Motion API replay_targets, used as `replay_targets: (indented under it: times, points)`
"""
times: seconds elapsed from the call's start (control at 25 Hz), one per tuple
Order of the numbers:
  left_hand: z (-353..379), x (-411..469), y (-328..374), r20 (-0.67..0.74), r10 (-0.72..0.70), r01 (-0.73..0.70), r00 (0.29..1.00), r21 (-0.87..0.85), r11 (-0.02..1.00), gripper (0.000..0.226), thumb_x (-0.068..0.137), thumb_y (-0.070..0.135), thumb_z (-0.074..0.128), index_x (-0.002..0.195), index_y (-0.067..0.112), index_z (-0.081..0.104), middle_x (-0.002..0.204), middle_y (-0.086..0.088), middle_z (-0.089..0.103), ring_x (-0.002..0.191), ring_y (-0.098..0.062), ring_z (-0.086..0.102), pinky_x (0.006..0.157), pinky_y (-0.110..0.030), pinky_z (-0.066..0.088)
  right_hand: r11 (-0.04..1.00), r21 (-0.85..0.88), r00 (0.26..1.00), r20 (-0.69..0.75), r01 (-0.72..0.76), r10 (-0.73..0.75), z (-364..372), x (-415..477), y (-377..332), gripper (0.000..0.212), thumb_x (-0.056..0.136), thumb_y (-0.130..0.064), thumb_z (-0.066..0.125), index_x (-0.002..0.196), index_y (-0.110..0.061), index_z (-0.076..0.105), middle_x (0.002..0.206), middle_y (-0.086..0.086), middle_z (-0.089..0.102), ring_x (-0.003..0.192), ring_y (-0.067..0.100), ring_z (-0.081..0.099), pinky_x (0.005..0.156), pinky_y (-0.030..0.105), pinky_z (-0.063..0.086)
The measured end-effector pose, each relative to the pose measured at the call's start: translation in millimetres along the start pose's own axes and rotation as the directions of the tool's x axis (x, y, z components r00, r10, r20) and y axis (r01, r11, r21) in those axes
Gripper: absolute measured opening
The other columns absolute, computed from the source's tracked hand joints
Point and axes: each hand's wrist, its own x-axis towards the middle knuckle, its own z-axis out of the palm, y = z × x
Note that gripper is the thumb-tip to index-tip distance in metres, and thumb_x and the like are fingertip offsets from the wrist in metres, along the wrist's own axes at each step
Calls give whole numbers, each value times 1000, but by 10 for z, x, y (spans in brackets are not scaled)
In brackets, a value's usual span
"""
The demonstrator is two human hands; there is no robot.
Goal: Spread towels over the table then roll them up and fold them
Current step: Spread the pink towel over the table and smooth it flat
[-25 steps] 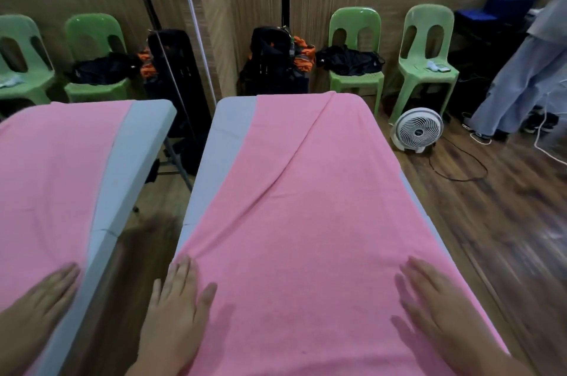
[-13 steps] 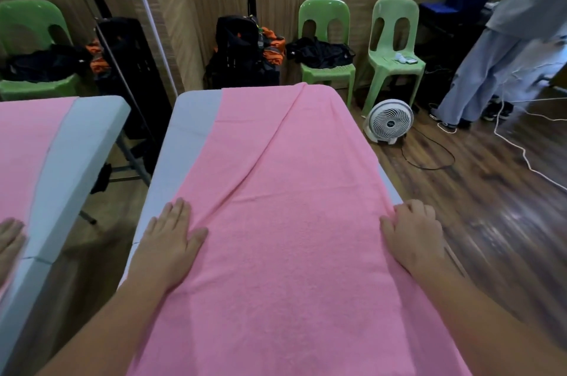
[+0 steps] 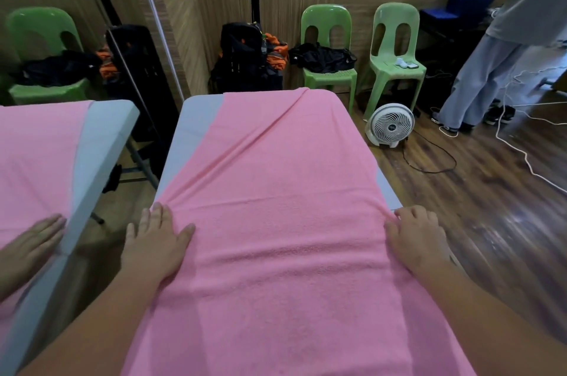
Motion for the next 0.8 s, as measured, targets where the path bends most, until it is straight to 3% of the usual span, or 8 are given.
replay_targets:
  times: [0.12, 0.24, 0.32, 0.44, 0.48, 0.56, 0.64, 0.8]
  points:
    - [-71, -613, 485, -52, 183, -188, 982, -106, 976, 91, 85, 71, -10, 156, 14, 1, 164, -7, -3, 151, -25, -6, 121, -51, 4, 940, 191, 955, 32, 283, -294, -131, -513, -425, 48, 96, -45, 45, 137, -19, 49, 148, 9, 42, 138, 28, 33, 110, 49, 33]
    - [230, -1792, 686, -29, 369, -370, 929, -114, 922, 86, 85, 73, -9, 156, 28, 9, 165, -2, -3, 150, -18, -13, 118, -47, 5, 752, 155, 750, 87, 640, -656, -26, -1579, -552, 57, 94, -56, 42, 140, -23, 47, 152, 6, 40, 140, 23, 35, 111, 40, 25]
    - [442, -2310, 284, -106, 356, -370, 929, -177, 912, 73, 92, 68, 11, 153, 28, 22, 162, -3, 18, 150, -13, -2, 107, -47, 20, 737, 142, 724, 137, 661, -676, -47, -2033, -155, 62, 90, -64, 42, 140, -27, 48, 152, 4, 40, 138, 21, 39, 108, 36, 25]
    - [655, -2776, -458, -366, 469, -465, 804, 104, 879, 57, 104, 38, 18, 155, 11, 10, 164, -6, 11, 151, -24, 4, 117, -42, 14, 804, 93, 799, 92, 587, -594, -197, -2319, 757, 62, 91, -65, 38, 138, -26, 51, 150, 5, 43, 136, 21, 42, 110, 32, 23]
    - [630, -2869, -577, -320, 483, -468, 815, 126, 875, 57, 104, 35, 18, 155, 11, 10, 164, -7, 12, 150, -27, 11, 116, -43, 16, 815, 99, 810, 95, 571, -579, -271, -2347, 1003, 62, 92, -64, 36, 138, -25, 51, 149, 6, 44, 137, 20, 39, 110, 33, 24]
    - [500, -3096, -501, -209, 253, -260, 945, -9, 966, 66, 94, 48, 29, 154, 22, 18, 154, -9, 37, 138, -34, 38, 99, -55, 35, 825, 122, 817, 121, 552, -564, -349, -2398, 1301, 61, 93, -60, 38, 139, -23, 51, 151, 6, 42, 139, 19, 37, 109, 36, 28]
    - [351, -3361, -327, -51, 76, -77, 996, -27, 997, 71, 84, 59, 35, 149, 30, 33, 143, -15, 51, 125, -39, 52, 86, -59, 42, 834, 146, 820, 153, 533, -551, -356, -2416, 1357, 59, 92, -55, 43, 141, -22, 49, 154, 6, 38, 140, 21, 36, 109, 38, 27]
    - [-52, -3897, 587, -58, -116, 109, 991, -117, 987, 83, 81, 62, 32, 140, 5, 47, 147, -21, 45, 132, -44, 42, 103, -64, 36, 795, 408, 829, 140, 450, -541, -667, -2350, 1439, 54, 94, -50, 38, 131, -16, 58, 141, 9, 53, 131, 26, 46, 111, 30, 22]
